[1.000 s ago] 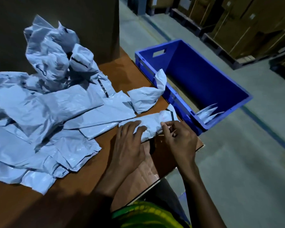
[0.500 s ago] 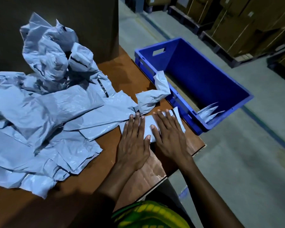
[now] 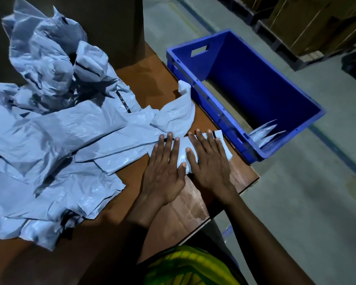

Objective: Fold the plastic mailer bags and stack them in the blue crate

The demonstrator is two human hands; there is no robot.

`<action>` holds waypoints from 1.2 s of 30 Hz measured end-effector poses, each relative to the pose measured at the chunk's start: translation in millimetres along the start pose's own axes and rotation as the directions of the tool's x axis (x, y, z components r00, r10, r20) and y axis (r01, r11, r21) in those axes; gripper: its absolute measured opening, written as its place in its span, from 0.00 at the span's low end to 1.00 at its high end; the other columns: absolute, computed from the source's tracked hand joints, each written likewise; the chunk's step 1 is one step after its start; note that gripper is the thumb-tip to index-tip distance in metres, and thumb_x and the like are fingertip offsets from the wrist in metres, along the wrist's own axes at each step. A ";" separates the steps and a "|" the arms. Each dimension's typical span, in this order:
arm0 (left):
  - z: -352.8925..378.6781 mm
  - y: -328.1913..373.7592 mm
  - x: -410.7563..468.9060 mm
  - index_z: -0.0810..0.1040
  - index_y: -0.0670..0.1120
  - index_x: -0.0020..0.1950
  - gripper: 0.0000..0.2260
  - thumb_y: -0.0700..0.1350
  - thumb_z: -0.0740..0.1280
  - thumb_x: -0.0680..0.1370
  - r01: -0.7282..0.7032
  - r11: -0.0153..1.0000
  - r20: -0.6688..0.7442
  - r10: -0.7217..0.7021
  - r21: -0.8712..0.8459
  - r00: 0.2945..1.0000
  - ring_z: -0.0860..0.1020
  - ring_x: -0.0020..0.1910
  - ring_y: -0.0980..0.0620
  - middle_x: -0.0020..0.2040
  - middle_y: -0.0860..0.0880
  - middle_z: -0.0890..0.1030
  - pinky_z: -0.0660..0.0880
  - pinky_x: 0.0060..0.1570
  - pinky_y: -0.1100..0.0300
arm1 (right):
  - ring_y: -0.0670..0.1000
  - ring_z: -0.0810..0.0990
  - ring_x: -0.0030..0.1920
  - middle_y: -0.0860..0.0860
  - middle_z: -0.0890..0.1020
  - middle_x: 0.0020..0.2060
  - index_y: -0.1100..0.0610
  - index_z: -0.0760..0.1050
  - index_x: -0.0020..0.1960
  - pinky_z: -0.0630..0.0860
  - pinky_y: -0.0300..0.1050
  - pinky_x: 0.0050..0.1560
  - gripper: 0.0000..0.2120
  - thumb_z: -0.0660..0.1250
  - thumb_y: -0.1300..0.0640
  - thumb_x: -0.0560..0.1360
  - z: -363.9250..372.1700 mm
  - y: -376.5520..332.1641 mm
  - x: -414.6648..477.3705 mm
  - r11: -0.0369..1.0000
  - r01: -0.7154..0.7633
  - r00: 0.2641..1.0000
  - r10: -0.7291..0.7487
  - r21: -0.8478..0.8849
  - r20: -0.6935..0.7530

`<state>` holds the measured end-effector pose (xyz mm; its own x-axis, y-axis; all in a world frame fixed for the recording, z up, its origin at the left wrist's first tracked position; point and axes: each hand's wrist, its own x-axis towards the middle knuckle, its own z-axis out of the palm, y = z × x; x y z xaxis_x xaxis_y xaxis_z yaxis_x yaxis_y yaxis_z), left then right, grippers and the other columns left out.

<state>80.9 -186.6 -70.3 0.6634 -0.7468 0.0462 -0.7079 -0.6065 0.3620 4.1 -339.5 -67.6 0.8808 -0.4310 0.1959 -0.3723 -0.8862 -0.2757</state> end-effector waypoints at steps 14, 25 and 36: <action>-0.7 -18.9 -15.8 0.49 0.48 0.85 0.29 0.54 0.52 0.86 -0.128 0.990 -0.033 0.127 -0.054 0.991 0.42 0.84 0.48 0.86 0.48 0.45 0.51 0.81 0.43 | 0.49 0.51 0.84 0.47 0.59 0.83 0.48 0.60 0.83 0.49 0.52 0.83 0.36 0.47 0.30 0.83 -23.2 13.5 -23.9 0.996 -0.085 0.992 0.084 0.011 0.089; -5.3 30.8 -2.7 0.53 0.50 0.85 0.27 0.56 0.50 0.87 -0.293 0.950 -0.036 0.298 0.108 0.954 0.44 0.84 0.49 0.85 0.48 0.49 0.48 0.81 0.42 | 0.54 0.79 0.52 0.50 0.83 0.49 0.57 0.82 0.53 0.71 0.39 0.57 0.09 0.75 0.52 0.79 -33.7 26.8 -97.8 0.884 -0.262 0.858 0.397 0.386 -0.326; 17.0 29.5 8.7 0.52 0.54 0.85 0.29 0.61 0.48 0.85 -0.317 0.922 0.019 0.321 0.223 0.947 0.48 0.84 0.44 0.85 0.48 0.51 0.50 0.78 0.34 | 0.49 0.84 0.45 0.46 0.86 0.39 0.49 0.83 0.40 0.81 0.52 0.53 0.13 0.74 0.41 0.76 -47.5 27.5 -80.7 0.580 -0.575 0.731 0.680 0.577 0.044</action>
<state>61.7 -215.7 -75.0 0.3959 -0.9072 0.1422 -0.9171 -0.3828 0.1114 -91.2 -337.2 -46.3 0.4038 -0.9108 -0.0856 -0.5535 -0.1687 -0.8156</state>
